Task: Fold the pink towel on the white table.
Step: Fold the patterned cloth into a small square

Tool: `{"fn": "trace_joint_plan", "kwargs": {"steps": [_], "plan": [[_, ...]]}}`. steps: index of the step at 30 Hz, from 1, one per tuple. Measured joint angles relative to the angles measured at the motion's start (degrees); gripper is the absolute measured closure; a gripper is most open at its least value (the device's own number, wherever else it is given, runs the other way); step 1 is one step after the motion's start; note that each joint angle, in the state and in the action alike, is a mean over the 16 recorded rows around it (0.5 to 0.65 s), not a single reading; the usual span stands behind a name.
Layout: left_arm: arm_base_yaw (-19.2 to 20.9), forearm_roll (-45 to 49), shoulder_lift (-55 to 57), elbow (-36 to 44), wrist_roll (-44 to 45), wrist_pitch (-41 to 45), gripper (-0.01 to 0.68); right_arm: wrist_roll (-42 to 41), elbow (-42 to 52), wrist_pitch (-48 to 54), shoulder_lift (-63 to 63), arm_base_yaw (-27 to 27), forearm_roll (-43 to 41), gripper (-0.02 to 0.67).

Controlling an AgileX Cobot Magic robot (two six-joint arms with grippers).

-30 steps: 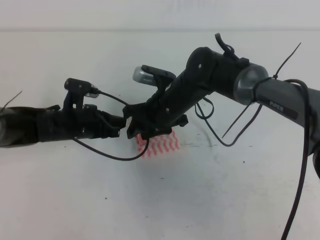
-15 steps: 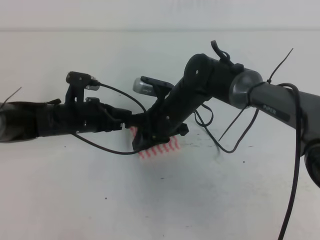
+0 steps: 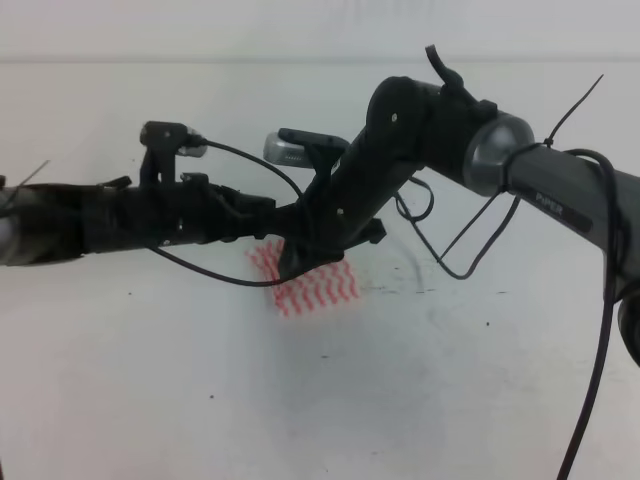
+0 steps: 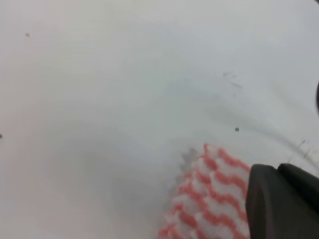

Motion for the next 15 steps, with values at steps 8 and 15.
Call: {"fn": "trace_joint_plan", "kwargs": {"steps": [8, 15], "plan": [[-3.09, 2.95, 1.16, -0.34, -0.72, -3.92, 0.679, 4.35, -1.27, 1.35, 0.07, -0.96, -6.30, 0.664], [-4.65, 4.51, 3.50, -0.38, -0.76, -7.09, 0.678, 5.36, -1.30, 1.87, 0.11, -1.51, -7.52, 0.665]]}}
